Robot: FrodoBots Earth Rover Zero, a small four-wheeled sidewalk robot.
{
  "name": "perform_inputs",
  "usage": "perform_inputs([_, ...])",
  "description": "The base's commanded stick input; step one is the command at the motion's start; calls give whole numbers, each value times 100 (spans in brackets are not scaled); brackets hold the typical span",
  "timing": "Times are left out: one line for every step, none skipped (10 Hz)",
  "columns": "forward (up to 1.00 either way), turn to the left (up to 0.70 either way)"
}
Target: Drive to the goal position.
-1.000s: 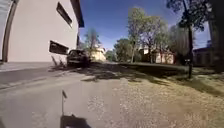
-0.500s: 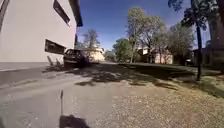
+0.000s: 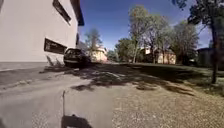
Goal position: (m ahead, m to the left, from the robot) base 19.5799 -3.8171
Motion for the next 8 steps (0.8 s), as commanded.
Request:
perform_inputs([100,0])
perform_inputs([100,0])
perform_inputs([100,0])
perform_inputs([100,0])
perform_inputs([100,0])
perform_inputs([100,0])
perform_inputs([100,0])
perform_inputs([100,0])
